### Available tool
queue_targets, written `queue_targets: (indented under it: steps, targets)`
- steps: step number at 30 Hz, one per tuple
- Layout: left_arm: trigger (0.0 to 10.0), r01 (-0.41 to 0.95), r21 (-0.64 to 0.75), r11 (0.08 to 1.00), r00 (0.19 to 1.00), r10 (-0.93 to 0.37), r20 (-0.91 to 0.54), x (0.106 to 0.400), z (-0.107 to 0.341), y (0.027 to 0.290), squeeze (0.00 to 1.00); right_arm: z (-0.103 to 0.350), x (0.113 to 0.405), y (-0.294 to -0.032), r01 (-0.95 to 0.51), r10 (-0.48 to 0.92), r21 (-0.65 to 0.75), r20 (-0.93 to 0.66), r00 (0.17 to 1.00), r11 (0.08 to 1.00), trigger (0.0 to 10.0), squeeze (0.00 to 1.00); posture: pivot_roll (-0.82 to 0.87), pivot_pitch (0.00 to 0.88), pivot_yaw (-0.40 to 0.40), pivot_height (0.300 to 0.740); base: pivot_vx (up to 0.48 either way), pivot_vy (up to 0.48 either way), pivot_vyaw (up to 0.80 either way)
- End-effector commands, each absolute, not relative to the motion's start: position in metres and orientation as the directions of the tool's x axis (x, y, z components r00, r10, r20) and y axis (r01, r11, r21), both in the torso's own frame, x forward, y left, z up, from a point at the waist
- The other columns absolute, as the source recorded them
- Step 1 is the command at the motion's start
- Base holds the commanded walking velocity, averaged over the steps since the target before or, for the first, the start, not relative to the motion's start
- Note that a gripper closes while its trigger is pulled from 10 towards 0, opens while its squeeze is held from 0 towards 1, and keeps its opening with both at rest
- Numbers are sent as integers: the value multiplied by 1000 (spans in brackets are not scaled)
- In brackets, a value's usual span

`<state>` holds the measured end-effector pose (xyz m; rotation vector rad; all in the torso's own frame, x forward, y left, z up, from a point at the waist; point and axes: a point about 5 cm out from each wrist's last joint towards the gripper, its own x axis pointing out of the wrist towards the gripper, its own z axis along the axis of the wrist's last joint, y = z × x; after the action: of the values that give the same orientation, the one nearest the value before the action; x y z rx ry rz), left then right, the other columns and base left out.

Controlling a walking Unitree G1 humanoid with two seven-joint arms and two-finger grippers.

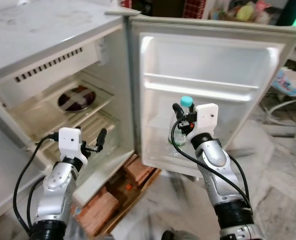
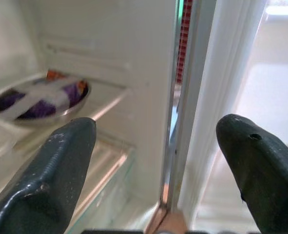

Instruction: Restocking fridge

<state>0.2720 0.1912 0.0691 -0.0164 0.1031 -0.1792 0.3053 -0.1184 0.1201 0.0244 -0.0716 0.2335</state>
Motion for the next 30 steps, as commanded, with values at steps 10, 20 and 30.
queue_targets:
  steps: [10, 20, 30]
  targets:
    - [10000, 191, -27, 981, 977, -192, -94, 273, 71, 188, 0, 124, 307, -122, -225, 223, 11, 93, 970, 974, 10000, 0, 76, 0, -12, 740, 226, 0, 0]
    - [10000, 139, -36, 990, 980, -143, -138, 265, 66, 200, 0, 124, 307, -122, -229, 225, 29, 98, 969, 973, 10000, 0, 88, 0, -14, 740, 0, 0, 0]
    - [10000, 142, -30, 989, 979, -145, -143, 265, 66, 199, 0, 119, 306, -124, -205, 202, 42, 71, 977, 978, 10000, 0, 84, 5, -11, 740, 0, 83, 0]
